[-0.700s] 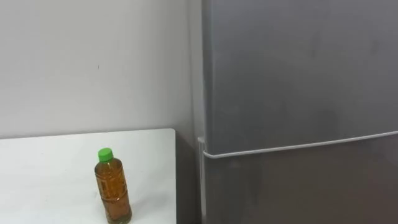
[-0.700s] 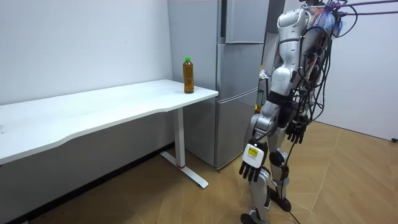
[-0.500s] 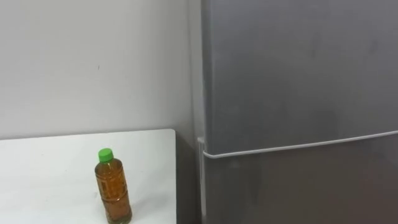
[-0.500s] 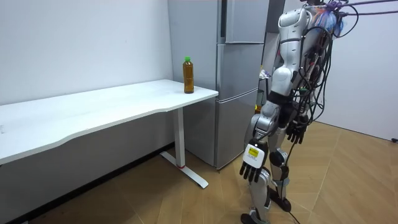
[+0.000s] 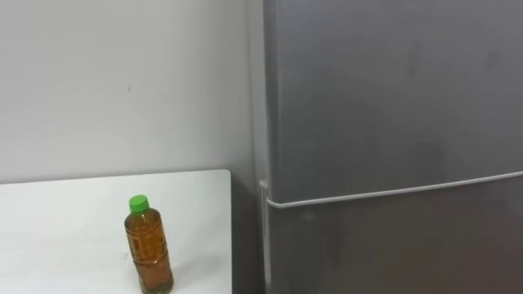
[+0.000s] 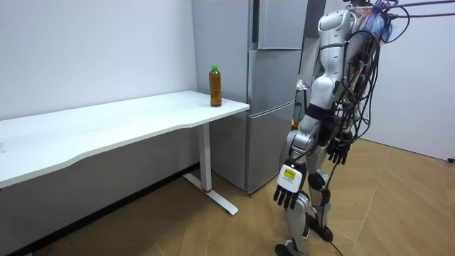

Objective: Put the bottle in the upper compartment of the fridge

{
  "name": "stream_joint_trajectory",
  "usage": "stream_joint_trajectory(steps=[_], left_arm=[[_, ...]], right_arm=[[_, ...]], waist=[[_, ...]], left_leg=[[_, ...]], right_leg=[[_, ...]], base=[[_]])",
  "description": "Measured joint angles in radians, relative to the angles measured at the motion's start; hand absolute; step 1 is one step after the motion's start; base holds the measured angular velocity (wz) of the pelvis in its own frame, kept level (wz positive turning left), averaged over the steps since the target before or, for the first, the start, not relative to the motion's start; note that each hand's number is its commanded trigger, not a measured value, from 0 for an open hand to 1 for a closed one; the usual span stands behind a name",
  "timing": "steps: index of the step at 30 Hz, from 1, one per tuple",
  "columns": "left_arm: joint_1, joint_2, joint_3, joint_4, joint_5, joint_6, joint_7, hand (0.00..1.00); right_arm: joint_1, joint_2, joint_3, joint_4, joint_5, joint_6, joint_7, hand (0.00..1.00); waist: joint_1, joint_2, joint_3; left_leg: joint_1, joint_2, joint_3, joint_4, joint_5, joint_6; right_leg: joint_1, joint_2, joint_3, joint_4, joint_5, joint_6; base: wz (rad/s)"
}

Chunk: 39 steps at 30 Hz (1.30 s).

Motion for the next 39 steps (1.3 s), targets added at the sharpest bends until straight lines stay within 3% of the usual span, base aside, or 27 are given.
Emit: stream_joint_trajectory(steps=[4, 10, 15, 19, 22, 24, 26, 28, 30, 31, 35, 39], left_arm=[[-0.007, 0.000, 0.007, -0.002, -0.045, -0.003, 0.050, 0.00], [-0.021, 0.006, 0.177, -0.146, -0.205, -0.021, 0.162, 0.00], [-0.037, 0.010, 0.236, -0.341, -0.310, -0.118, 0.237, 0.00], [-0.034, 0.011, 0.237, -0.492, -0.361, -0.142, 0.294, 0.00], [-0.035, 0.010, 0.247, -0.627, -0.423, -0.182, 0.340, 0.00], [-0.047, 0.010, 0.276, -0.722, -0.433, -0.209, 0.377, 0.00], [-0.072, 0.018, 0.292, -0.764, -0.433, -0.234, 0.403, 0.00], [-0.075, 0.020, 0.313, -0.867, -0.433, -0.236, 0.425, 0.00], [-0.076, 0.042, 0.313, -1.002, -0.433, -0.245, 0.444, 0.00], [-0.077, 0.045, 0.313, -1.037, -0.433, -0.245, 0.447, 0.00], [-0.088, 0.052, 0.313, -1.250, -0.432, -0.248, 0.453, 0.00], [-0.166, 0.052, 0.312, -1.397, -0.429, -0.248, 0.448, 0.00]], right_arm=[[0.000, -0.008, 0.004, 0.006, 0.025, 0.000, -0.001, 0.00], [0.000, -0.012, -0.020, 0.006, 0.025, -0.001, -0.033, 0.00], [0.019, -0.024, -0.053, -0.008, 0.011, -0.013, -0.043, 0.00], [0.024, -0.030, -0.058, -0.010, -0.003, -0.035, -0.041, 0.00], [0.028, -0.031, -0.068, -0.012, -0.021, -0.050, -0.043, 0.00], [0.028, -0.031, -0.080, -0.016, -0.057, -0.061, -0.045, 0.00], [0.029, -0.032, -0.090, -0.016, -0.084, -0.074, -0.046, 0.00], [0.028, -0.030, -0.098, -0.019, -0.122, -0.083, -0.043, 0.00], [0.026, -0.031, -0.100, -0.026, -0.141, -0.089, -0.040, 0.00], [0.026, -0.031, -0.098, -0.026, -0.140, -0.089, -0.038, 0.00], [0.027, -0.029, -0.100, -0.027, -0.138, -0.087, -0.033, 0.00], [0.022, -0.027, -0.107, -0.030, -0.139, -0.087, -0.031, 0.00]], waist=[[0.004, 0.009, -0.0011], [0.008, 0.024, -0.0019], [0.028, 0.041, -0.0019], [0.035, 0.045, -0.0032], [0.044, 0.046, -0.0041], [0.052, 0.044, -0.0105], [0.056, 0.050, -0.0066], [0.055, 0.048, -0.0109], [0.050, 0.041, -0.0031], [0.049, 0.047, -0.0053], [0.029, 0.041, 0.0013], [0.013, 0.039, 0.0056]], left_leg=[[0.003, 0.001, 0.000, -0.001, 0.000, 0.000], [-0.012, 0.000, -0.016, 0.008, 0.000, 0.000], [-0.012, -0.001, -0.014, 0.008, 0.000, 0.000], [-0.012, -0.001, -0.009, 0.002, 0.000, 0.000], [-0.013, -0.001, -0.008, 0.000, 0.000, 0.000], [-0.010, -0.001, -0.002, 0.001, 0.000, 0.000], [-0.010, -0.002, -0.002, 0.000, 0.000, 0.000], [-0.010, -0.002, -0.002, 0.000, 0.000, 0.000], [-0.009, -0.002, -0.002, 0.000, 0.000, 0.000], [-0.009, -0.002, -0.002, 0.001, 0.000, 0.000], [0.000, -0.002, -0.004, 0.001, 0.000, 0.000], [0.000, 0.000, -0.004, 0.001, 0.000, 0.000]], right_leg=[[-0.001, 0.002, -0.002, -0.002, 0.000, 0.000], [-0.004, 0.000, -0.017, 0.002, 0.000, -0.001], [-0.004, -0.002, -0.014, 0.007, -0.002, -0.001], [-0.011, -0.002, -0.008, 0.009, -0.001, -0.001], [-0.014, -0.002, -0.007, 0.010, -0.002, -0.001], [-0.021, -0.002, 0.000, 0.022, -0.002, -0.001], [-0.020, -0.003, 0.000, 0.021, -0.002, -0.001], [-0.020, -0.002, -0.001, 0.020, -0.002, -0.001], [-0.019, -0.002, 0.000, 0.018, -0.002, -0.001], [-0.018, -0.002, 0.000, 0.017, -0.002, -0.001], [-0.004, -0.001, -0.001, 0.003, -0.002, -0.001], [-0.004, 0.000, 0.001, 0.004, -0.002, -0.001]], base=[[0.00], [0.07], [0.00], [-0.02], [-0.01], [-0.06], [-0.03], [0.00], [0.00], [0.00], [0.00], [0.00]])
